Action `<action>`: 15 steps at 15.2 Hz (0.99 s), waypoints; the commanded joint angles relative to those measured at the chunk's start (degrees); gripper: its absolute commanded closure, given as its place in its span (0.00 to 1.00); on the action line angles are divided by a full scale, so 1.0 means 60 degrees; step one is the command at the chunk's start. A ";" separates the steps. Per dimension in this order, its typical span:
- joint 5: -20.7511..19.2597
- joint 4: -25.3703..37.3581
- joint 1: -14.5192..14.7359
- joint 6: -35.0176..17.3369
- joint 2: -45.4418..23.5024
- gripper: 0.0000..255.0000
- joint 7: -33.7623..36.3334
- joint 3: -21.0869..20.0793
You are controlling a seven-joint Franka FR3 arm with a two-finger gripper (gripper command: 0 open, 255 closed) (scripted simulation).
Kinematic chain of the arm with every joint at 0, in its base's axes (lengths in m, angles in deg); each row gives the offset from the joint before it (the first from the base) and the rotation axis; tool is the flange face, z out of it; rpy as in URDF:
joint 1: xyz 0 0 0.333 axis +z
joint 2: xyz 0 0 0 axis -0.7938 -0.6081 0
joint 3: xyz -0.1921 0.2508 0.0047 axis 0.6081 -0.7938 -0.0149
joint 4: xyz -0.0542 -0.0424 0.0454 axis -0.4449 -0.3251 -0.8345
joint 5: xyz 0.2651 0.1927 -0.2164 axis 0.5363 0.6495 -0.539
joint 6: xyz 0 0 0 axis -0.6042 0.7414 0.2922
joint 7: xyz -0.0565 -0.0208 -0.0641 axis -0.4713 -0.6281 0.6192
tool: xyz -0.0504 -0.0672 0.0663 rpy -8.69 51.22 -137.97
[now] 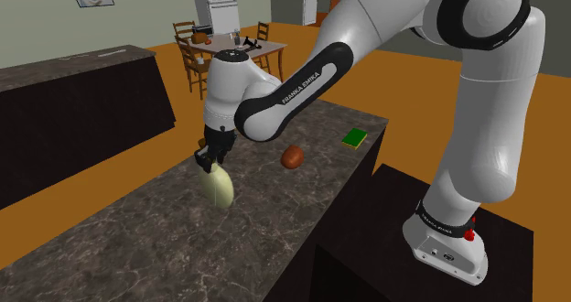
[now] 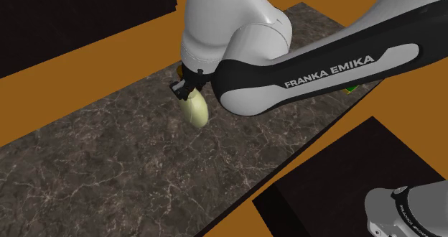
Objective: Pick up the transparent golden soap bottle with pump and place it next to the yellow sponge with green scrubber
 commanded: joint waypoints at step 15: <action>0.0596 0.0514 -0.0157 0.1106 0.0660 1.00 -0.0438 -0.0212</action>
